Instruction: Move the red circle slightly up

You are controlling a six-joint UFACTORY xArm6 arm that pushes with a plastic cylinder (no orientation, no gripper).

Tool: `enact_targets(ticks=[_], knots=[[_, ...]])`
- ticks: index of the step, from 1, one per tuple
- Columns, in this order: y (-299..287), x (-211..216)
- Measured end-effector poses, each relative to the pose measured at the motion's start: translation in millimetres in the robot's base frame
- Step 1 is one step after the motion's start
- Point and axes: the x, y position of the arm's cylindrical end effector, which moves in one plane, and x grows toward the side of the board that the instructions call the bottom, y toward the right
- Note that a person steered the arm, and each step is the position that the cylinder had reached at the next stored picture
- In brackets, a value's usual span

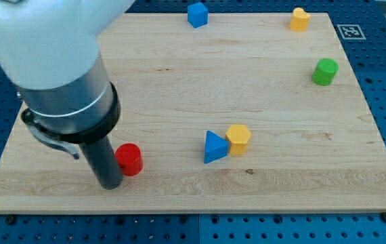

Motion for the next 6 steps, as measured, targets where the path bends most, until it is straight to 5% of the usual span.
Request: enact_targets(ticks=[6], knots=[[-7,-29]])
